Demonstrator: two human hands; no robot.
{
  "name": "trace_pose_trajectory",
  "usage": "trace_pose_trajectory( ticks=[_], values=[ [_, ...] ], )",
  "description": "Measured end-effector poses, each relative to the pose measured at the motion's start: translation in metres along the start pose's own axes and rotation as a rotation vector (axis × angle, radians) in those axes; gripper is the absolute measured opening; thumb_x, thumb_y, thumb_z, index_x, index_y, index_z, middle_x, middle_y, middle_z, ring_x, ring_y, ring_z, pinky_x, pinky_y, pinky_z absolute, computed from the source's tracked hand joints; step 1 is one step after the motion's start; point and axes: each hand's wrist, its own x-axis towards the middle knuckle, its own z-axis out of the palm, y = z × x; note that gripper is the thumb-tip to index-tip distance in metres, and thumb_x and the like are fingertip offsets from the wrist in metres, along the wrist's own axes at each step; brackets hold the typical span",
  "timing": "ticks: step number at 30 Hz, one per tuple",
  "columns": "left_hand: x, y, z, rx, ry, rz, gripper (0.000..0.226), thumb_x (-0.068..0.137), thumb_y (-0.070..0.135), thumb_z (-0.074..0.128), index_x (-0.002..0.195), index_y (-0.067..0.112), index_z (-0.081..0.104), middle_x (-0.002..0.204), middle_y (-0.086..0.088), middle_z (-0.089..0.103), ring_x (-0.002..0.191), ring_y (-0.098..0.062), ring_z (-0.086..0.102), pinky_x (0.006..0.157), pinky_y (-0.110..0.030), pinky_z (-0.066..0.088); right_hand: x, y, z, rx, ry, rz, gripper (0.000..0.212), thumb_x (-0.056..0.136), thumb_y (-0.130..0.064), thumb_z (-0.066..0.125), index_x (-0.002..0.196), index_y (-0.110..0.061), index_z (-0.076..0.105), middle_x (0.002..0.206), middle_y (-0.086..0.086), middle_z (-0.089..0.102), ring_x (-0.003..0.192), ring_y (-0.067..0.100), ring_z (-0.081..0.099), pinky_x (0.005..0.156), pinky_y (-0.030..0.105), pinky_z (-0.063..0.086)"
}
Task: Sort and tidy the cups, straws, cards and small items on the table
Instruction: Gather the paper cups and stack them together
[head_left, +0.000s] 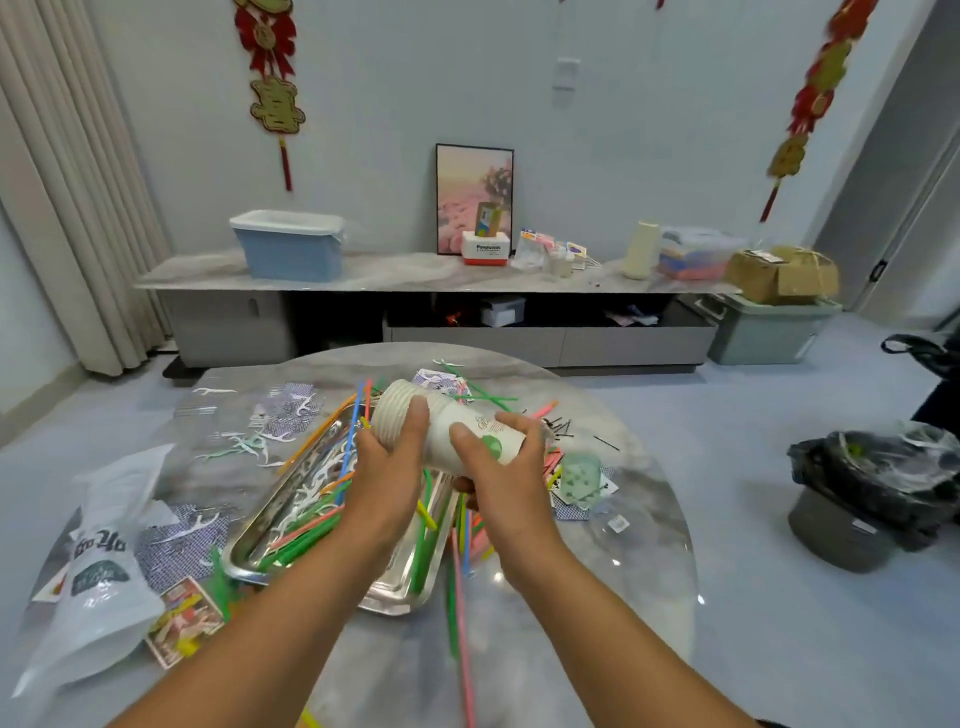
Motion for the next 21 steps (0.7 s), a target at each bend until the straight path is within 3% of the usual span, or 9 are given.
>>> trace_pose_trajectory(
  ticks=[1,3,5,7,10,13,16,19,21],
  values=[
    [-0.005,-0.004,0.000,0.006,-0.055,-0.045,0.094,0.078,0.089,0.043,0.149,0.028,0.033,0.142,0.009,0.052,0.127,-0.016,0.053,0.111,-0.046,0.039,0.001,-0.002,-0.007,-0.042,0.003,-0.024,0.053,0.079,-0.043,0.078,0.120,-0.039,0.046,0.115,0.005,0.067,0.087,0.019,0.070,0.063,0.024,0.056],
    [-0.012,-0.005,0.003,-0.052,-0.172,-0.112,0.083,0.084,0.084,0.035,0.151,0.035,0.036,0.147,0.008,0.049,0.127,-0.018,0.055,0.109,-0.047,0.041,0.008,-0.004,-0.021,-0.088,0.033,-0.055,0.052,0.079,-0.041,0.081,0.120,-0.039,0.048,0.115,0.007,0.067,0.088,0.025,0.071,0.065,0.032,0.058],
    [-0.017,0.000,0.010,-0.107,-0.260,-0.106,0.074,0.085,0.078,0.034,0.147,0.039,0.040,0.146,0.008,0.051,0.117,-0.016,0.060,0.101,-0.044,0.046,0.021,-0.006,-0.036,0.021,0.105,-0.010,0.049,0.081,-0.038,0.082,0.119,-0.032,0.051,0.103,0.009,0.069,0.066,0.020,0.068,0.050,0.028,0.051],
    [-0.016,0.004,0.019,-0.108,-0.328,-0.049,0.077,0.080,0.078,0.037,0.150,0.044,0.035,0.152,0.009,0.046,0.115,-0.016,0.063,0.104,-0.046,0.046,0.039,-0.010,-0.052,0.241,0.194,0.118,0.050,0.083,-0.034,0.080,0.121,-0.018,0.051,0.086,0.012,0.065,0.049,0.017,0.056,0.042,0.025,0.041],
    [-0.006,0.011,0.025,-0.063,-0.370,-0.006,0.077,0.085,0.073,0.046,0.154,0.049,0.022,0.155,0.002,0.039,0.112,-0.019,0.066,0.097,-0.040,0.053,0.071,-0.018,-0.085,0.416,0.287,0.214,0.048,0.086,-0.030,0.077,0.120,-0.008,0.051,0.087,0.015,0.059,0.046,0.012,0.051,0.038,0.022,0.037],
    [0.008,0.007,0.013,0.088,-0.349,0.013,0.076,0.088,0.060,0.063,0.153,0.046,0.026,0.142,0.001,0.055,0.104,-0.015,0.071,0.090,-0.035,0.056,0.103,-0.029,-0.113,0.329,0.399,0.159,0.049,0.085,-0.030,0.080,0.119,-0.012,0.050,0.093,0.015,0.064,0.051,0.013,0.055,0.042,0.023,0.041],
    [0.023,-0.006,-0.007,0.168,-0.290,0.011,0.060,0.090,0.046,0.070,0.141,0.046,0.038,0.126,0.005,0.062,0.098,-0.012,0.072,0.085,-0.033,0.055,0.144,-0.034,-0.127,0.234,0.464,0.088,0.057,0.084,-0.031,0.080,0.128,-0.014,0.048,0.107,0.016,0.065,0.063,0.017,0.061,0.047,0.024,0.047],
    [0.046,-0.020,-0.023,0.237,-0.210,0.004,0.060,0.092,0.038,0.071,0.142,0.044,0.040,0.126,0.005,0.059,0.106,-0.016,0.067,0.095,-0.044,0.052,0.192,-0.023,-0.120,0.117,0.486,0.044,0.057,0.084,-0.031,0.081,0.127,-0.019,0.046,0.119,0.010,0.059,0.091,0.024,0.067,0.049,0.023,0.050],
    [0.065,-0.026,-0.028,0.295,-0.167,0.024,0.060,0.095,0.034,0.068,0.147,0.038,0.039,0.130,0.003,0.058,0.108,-0.012,0.063,0.088,-0.037,0.051,0.221,-0.010,-0.108,0.010,0.504,0.030,0.055,0.083,-0.033,0.081,0.122,-0.025,0.043,0.118,0.005,0.054,0.091,0.020,0.064,0.048,0.023,0.052]
  ],
)
